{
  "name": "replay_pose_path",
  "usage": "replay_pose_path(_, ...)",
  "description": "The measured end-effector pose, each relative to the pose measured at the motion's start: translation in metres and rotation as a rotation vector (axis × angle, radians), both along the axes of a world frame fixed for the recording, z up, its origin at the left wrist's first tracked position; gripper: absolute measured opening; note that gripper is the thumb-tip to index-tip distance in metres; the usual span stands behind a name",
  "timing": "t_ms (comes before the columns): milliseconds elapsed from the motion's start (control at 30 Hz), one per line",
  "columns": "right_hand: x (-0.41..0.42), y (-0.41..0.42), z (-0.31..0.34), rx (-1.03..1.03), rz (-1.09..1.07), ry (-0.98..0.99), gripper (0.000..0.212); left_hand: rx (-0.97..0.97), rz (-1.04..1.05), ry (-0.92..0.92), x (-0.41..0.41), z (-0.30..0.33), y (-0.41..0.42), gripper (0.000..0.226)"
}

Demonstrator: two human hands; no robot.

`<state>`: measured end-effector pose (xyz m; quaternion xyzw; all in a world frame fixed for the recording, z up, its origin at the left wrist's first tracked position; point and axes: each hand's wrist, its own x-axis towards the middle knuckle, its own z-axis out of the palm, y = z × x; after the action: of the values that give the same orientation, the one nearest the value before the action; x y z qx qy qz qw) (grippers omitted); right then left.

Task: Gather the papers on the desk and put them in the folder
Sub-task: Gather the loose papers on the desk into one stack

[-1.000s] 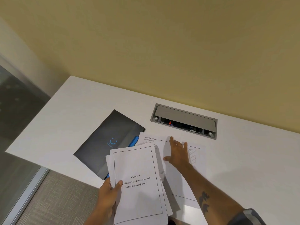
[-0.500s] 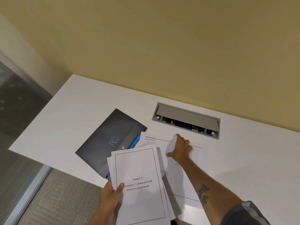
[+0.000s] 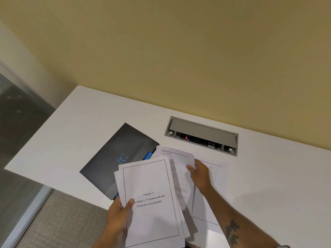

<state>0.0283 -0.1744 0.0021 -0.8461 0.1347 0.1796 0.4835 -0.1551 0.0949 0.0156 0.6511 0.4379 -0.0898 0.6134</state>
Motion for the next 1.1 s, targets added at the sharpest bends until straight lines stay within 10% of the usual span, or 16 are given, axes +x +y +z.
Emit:
replay_pose_path(467,-0.032,-0.040,0.025,0.367,-0.098,0.170,0.021,-0.051,-0.245,-0.081,0.046,0.025,-0.019,0.042)
replay_pose_path(1100,-0.054,-0.041,0.031,0.377,0.008,0.351,0.033,-0.037,-0.333,0.148,0.035,0.004,-0.027,0.033)
